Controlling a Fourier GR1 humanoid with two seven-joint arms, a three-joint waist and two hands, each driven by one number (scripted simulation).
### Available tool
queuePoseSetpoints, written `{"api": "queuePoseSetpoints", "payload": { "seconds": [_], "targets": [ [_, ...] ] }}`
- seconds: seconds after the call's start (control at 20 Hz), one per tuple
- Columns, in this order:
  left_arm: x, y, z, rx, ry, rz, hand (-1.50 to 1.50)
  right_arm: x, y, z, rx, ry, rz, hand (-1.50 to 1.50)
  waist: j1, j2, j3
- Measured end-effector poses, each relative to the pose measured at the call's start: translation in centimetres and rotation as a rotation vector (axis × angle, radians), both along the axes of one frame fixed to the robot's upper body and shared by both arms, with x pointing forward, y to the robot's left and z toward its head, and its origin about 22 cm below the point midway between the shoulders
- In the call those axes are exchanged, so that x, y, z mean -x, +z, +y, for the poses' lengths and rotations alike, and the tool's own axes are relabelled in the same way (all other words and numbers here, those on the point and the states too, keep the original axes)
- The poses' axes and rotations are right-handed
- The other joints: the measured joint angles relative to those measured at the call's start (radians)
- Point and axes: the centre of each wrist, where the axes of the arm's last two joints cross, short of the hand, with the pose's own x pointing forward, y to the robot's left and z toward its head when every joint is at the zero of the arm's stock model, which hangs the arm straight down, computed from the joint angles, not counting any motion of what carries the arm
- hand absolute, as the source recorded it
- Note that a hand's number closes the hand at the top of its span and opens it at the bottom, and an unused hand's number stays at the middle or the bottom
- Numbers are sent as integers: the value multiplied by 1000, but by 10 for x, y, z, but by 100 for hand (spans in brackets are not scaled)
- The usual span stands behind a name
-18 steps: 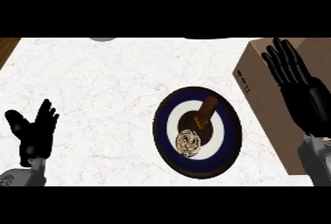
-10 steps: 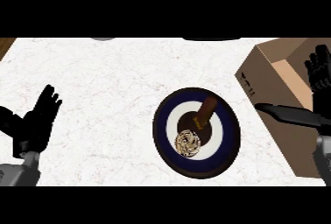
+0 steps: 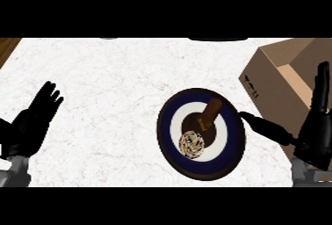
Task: Pick the sweet potato from the plate and place it in the cardboard box
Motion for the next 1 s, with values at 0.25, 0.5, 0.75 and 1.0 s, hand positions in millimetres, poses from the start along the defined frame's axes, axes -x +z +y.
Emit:
{"api": "queuePoseSetpoints", "payload": {
  "seconds": [0.25,0.5,0.75,1.0],
  "targets": [
    [2,4,-5,7,-25,-5,0,3,-9,6,170,-38,310,-150,11,3,-4],
    [2,7,-8,10,-47,-10,0,-7,0,25,306,-111,604,-150,33,6,-6],
    [1,7,-10,6,-60,-16,0,-21,19,65,363,-114,807,-150,43,8,-3],
    [6,6,-13,7,-70,-8,0,-43,32,97,322,-73,905,-150,45,11,1]
  ]
}}
